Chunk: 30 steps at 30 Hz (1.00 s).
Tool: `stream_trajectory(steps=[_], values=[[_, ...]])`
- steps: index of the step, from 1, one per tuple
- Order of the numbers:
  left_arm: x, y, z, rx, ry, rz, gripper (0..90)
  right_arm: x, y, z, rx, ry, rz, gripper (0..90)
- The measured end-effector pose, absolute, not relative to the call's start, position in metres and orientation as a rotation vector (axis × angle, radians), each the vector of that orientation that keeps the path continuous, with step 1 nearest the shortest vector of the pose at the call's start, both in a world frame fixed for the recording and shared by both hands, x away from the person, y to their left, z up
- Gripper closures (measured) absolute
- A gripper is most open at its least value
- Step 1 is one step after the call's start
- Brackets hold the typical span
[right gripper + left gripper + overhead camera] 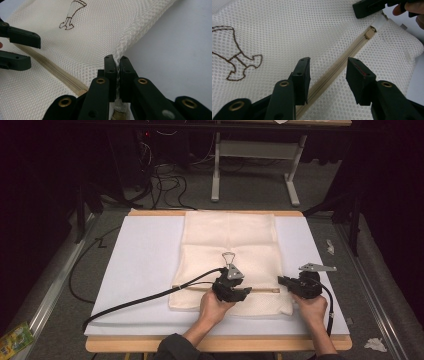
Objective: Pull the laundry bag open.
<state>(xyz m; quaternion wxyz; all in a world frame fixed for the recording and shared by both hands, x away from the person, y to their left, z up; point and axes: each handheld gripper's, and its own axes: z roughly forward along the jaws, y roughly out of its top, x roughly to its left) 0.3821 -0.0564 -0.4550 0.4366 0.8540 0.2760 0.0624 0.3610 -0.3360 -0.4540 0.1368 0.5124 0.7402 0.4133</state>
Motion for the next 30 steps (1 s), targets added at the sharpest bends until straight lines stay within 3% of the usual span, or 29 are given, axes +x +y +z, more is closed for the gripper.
stream_trajectory(steps=[30], values=[[0.375,-0.104,-0.456,2.165,0.592,0.056,58.4,0.364,-0.325,-0.446,1.454,2.164,1.246,88.3]])
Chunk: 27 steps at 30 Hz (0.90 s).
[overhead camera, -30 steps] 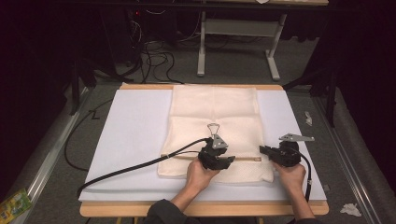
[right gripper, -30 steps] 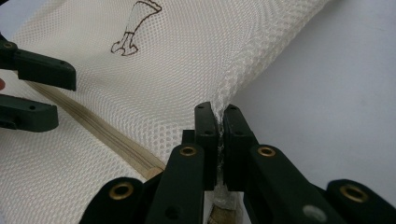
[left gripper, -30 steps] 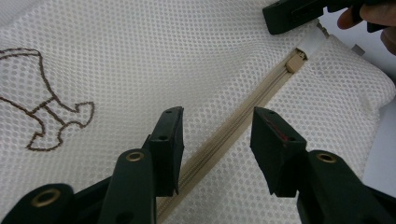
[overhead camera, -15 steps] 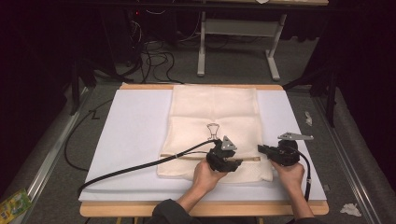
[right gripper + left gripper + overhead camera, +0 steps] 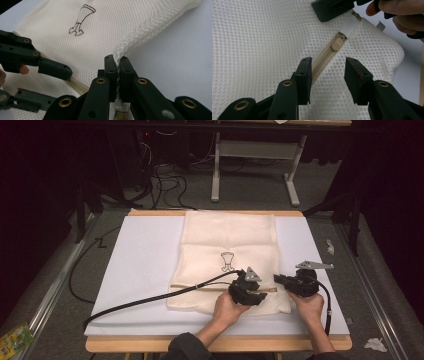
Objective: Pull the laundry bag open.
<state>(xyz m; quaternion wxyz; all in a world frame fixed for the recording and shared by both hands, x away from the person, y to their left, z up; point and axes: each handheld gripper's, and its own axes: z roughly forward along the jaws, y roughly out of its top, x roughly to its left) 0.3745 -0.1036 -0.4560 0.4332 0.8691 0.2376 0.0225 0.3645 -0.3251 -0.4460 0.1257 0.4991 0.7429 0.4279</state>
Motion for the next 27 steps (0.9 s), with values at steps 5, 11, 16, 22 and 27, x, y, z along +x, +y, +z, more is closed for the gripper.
stream_trajectory(steps=[5,11,16,22,27], values=[[0.374,-0.113,-0.453,2.157,0.583,0.053,59.7,0.363,-0.325,-0.443,1.444,2.163,1.252,88.3],[0.374,-0.125,-0.457,2.168,0.569,0.055,60.5,0.362,-0.327,-0.443,1.443,2.162,1.289,88.4],[0.375,-0.128,-0.460,2.161,0.581,0.035,61.9,0.361,-0.327,-0.443,1.449,2.159,1.313,88.4],[0.377,-0.129,-0.464,2.157,0.582,0.025,66.4,0.361,-0.325,-0.444,1.441,2.164,1.324,88.4],[0.375,-0.129,-0.465,2.143,0.568,0.002,71.4,0.361,-0.327,-0.447,1.452,2.167,1.321,88.4]])
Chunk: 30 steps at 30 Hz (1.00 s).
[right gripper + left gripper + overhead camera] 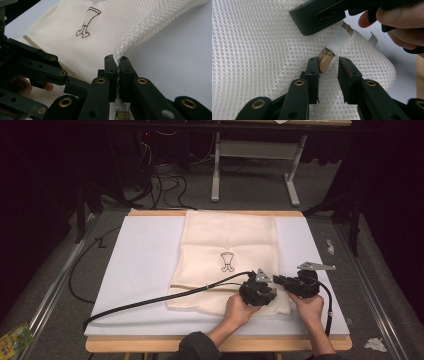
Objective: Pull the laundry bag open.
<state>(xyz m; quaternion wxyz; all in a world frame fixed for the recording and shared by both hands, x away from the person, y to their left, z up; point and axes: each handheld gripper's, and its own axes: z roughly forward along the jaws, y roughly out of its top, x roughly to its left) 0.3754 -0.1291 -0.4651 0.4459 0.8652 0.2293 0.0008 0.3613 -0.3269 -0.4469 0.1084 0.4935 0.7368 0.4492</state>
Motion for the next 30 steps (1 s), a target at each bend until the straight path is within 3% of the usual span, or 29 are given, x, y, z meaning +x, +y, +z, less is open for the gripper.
stream_trajectory(steps=[30], values=[[0.3811,-0.1296,-0.4655,2.115,0.565,-0.063,86.9,0.3609,-0.3296,-0.4473,1.456,2.161,1.333,88.3]])
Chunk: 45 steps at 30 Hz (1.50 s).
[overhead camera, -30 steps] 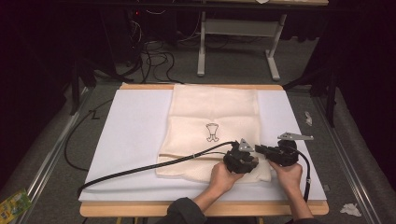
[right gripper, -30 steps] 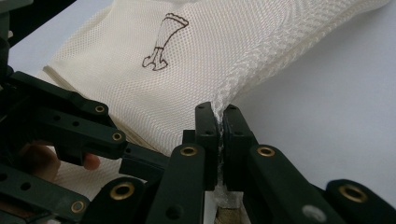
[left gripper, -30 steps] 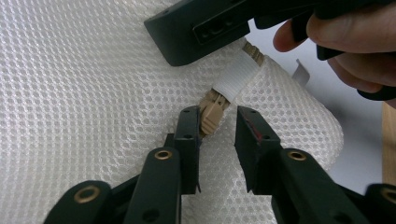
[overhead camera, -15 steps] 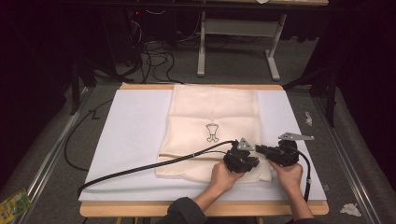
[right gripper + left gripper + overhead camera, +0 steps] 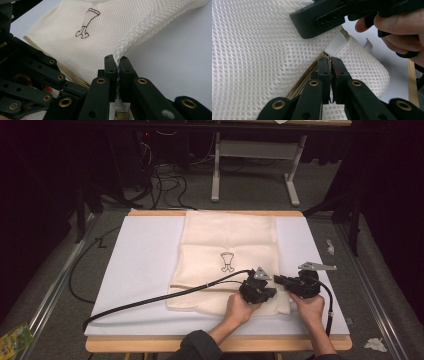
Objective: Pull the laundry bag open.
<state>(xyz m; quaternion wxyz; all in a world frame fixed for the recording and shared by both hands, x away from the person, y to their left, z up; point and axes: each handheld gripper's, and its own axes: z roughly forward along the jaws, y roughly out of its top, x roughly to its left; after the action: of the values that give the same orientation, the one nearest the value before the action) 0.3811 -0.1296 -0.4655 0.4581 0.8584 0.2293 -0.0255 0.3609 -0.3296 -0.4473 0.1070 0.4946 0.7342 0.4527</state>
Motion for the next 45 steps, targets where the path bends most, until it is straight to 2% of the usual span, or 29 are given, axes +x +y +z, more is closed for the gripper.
stream_trajectory(steps=[24,45], values=[[0.380,-0.125,-0.460,2.131,0.538,-0.052,87.2,0.359,-0.336,-0.452,1.445,2.157,1.287,88.2],[0.377,-0.120,-0.452,2.154,0.511,0.019,87.2,0.360,-0.333,-0.451,1.450,2.161,1.240,88.3]])
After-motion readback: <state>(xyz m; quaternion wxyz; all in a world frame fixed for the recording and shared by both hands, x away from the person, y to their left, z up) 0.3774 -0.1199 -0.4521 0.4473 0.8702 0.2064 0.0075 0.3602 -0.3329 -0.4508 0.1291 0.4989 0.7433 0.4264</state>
